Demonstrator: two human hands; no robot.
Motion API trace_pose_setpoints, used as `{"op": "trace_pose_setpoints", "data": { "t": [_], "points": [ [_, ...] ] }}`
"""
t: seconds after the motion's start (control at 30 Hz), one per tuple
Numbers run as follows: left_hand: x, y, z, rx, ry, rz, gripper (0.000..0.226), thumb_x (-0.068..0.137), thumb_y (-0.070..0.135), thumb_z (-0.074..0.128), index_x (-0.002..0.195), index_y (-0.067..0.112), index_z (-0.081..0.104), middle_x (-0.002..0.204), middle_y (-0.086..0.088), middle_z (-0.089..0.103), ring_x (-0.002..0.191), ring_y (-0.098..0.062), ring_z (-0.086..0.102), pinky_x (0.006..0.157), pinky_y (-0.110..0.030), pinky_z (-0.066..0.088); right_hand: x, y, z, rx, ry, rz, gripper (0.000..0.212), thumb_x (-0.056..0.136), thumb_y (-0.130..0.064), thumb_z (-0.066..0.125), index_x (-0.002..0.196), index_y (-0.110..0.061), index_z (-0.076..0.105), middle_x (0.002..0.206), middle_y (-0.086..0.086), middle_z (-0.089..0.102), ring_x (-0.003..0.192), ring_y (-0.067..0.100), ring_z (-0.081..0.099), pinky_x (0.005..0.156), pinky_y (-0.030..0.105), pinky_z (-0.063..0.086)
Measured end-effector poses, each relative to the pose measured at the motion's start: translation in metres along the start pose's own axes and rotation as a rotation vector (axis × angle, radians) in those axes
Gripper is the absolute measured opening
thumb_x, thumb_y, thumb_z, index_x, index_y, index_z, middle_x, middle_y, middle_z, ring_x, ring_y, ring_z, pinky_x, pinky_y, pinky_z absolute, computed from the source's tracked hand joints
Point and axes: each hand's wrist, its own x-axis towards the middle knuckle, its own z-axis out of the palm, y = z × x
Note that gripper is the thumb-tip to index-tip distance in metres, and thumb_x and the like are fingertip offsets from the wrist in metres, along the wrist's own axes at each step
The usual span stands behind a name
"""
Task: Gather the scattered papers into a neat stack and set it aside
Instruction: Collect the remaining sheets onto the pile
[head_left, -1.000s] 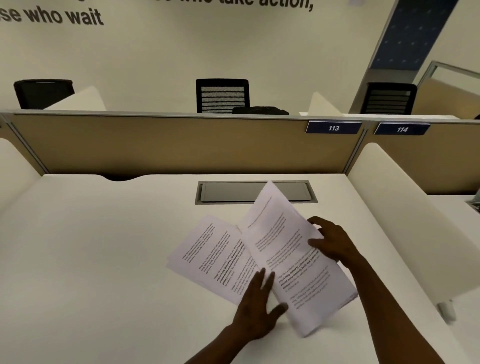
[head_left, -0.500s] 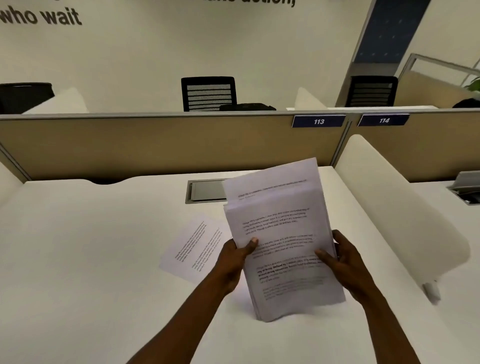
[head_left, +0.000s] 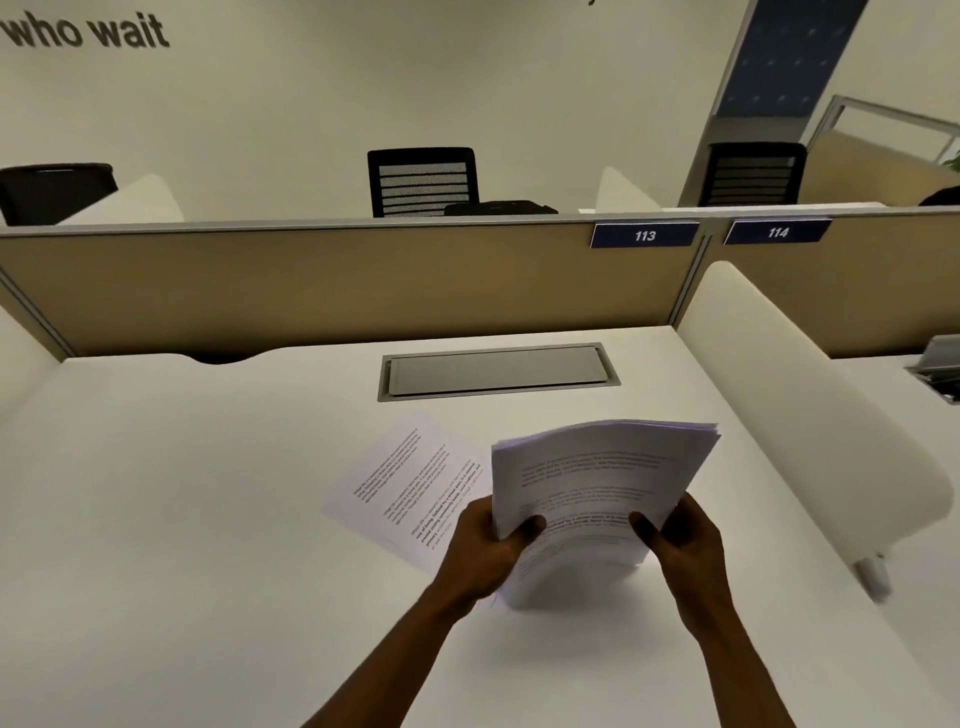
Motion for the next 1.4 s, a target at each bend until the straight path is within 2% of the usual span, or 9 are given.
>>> {"op": "trace_pose_setpoints", "data": {
  "t": [0.07, 0.27, 0.5, 0.63, 0.83, 0.93, 1.03, 1.17, 1.4],
  "points": [
    [-0.005, -0.009, 0.001, 0.019, 0.01, -0.017, 0.028, 0.089, 0.033, 0.067, 0.117, 0.032, 0.068, 0.109, 0.011, 0.072, 0.097, -0.01, 0.069, 0.071, -0.016, 0.058, -0.002, 0.002, 0.004, -0.02, 0.007, 0.017, 0.033, 0.085, -0.01, 0.071, 0.117, -0.018, 0.062, 0.107, 0.0, 0.072, 0.098, 0.019, 0.069, 0.088, 0.042, 0.057],
    [-0.012, -0.019, 0.008, 0.03, 0.028, -0.029, 0.034, 0.091, 0.04, 0.06, 0.123, 0.028, 0.065, 0.116, 0.007, 0.07, 0.106, -0.019, 0.067, 0.085, -0.028, 0.06, -0.006, 0.006, 0.006, -0.078, 0.028, 0.021, 0.028, 0.09, -0.014, 0.065, 0.118, -0.014, 0.061, 0.107, 0.001, 0.07, 0.098, 0.017, 0.066, 0.089, 0.042, 0.056],
    [-0.024, -0.027, 0.02, 0.113, 0.059, 0.017, 0.037, 0.093, 0.037, 0.063, 0.125, 0.018, 0.064, 0.114, 0.004, 0.071, 0.1, -0.004, 0.068, 0.073, -0.012, 0.055, -0.006, 0.017, 0.002, -0.14, -0.002, 0.005, 0.021, 0.088, -0.019, 0.068, 0.108, -0.025, 0.064, 0.099, -0.011, 0.072, 0.092, 0.01, 0.068, 0.075, 0.027, 0.055],
    [-0.027, -0.036, 0.014, 0.178, 0.047, -0.047, 0.037, 0.096, 0.035, 0.057, 0.128, 0.018, 0.062, 0.122, 0.003, 0.07, 0.107, -0.009, 0.066, 0.079, -0.012, 0.054, -0.002, 0.024, 0.002, -0.246, -0.02, 0.003, 0.015, 0.09, -0.016, 0.066, 0.1, -0.027, 0.064, 0.095, -0.012, 0.071, 0.086, 0.008, 0.068, 0.075, 0.034, 0.057],
    [-0.026, -0.04, -0.008, 0.021, 0.126, -0.189, 0.029, 0.094, 0.029, 0.063, 0.122, 0.023, 0.065, 0.118, 0.004, 0.071, 0.103, -0.006, 0.068, 0.08, -0.019, 0.058, 0.016, 0.004, 0.025, -0.335, -0.132, -0.063, 0.017, 0.09, -0.014, 0.066, 0.106, -0.019, 0.064, 0.098, -0.005, 0.072, 0.084, 0.003, 0.067, 0.072, 0.027, 0.056],
    [-0.025, -0.045, -0.021, -0.175, 0.182, -0.337, 0.03, 0.093, 0.02, 0.065, 0.123, 0.019, 0.064, 0.117, -0.003, 0.072, 0.103, -0.019, 0.07, 0.081, -0.039, 0.062, 0.035, -0.006, 0.047, -0.397, -0.242, -0.093, 0.02, 0.09, -0.016, 0.067, 0.11, -0.021, 0.065, 0.1, -0.007, 0.072, 0.084, -0.001, 0.066, 0.074, 0.021, 0.053],
    [-0.029, -0.047, -0.036, -0.418, 0.225, -0.457, 0.027, 0.093, 0.011, 0.063, 0.12, 0.017, 0.062, 0.114, -0.01, 0.073, 0.103, -0.029, 0.07, 0.075, -0.041, 0.062, 0.058, -0.013, 0.083, -0.548, -0.343, -0.177, 0.023, 0.088, -0.014, 0.066, 0.111, -0.019, 0.065, 0.1, -0.009, 0.069, 0.083, -0.001, 0.064, 0.074, 0.005, 0.045],
    [-0.03, -0.055, -0.06, -0.56, 0.377, -0.518, 0.031, 0.092, 0.003, 0.062, 0.123, 0.009, 0.057, 0.113, -0.019, 0.07, 0.102, -0.038, 0.067, 0.074, -0.045, 0.058, 0.087, -0.015, 0.141, -0.727, -0.493, -0.245, 0.026, 0.086, -0.019, 0.065, 0.112, -0.017, 0.065, 0.107, 0.003, 0.071, 0.093, 0.021, 0.066, 0.082, 0.032, 0.053],
    [-0.007, -0.052, -0.092, -0.724, 0.495, -0.524, 0.035, 0.092, -0.001, 0.06, 0.126, 0.006, 0.055, 0.108, -0.016, 0.067, 0.095, -0.032, 0.063, 0.078, -0.044, 0.055, 0.123, -0.014, 0.211, -0.935, -0.609, -0.208, 0.039, 0.085, -0.023, 0.064, 0.123, -0.016, 0.059, 0.125, 0.009, 0.063, 0.111, 0.029, 0.059, 0.092, 0.039, 0.05]
  ]
}}
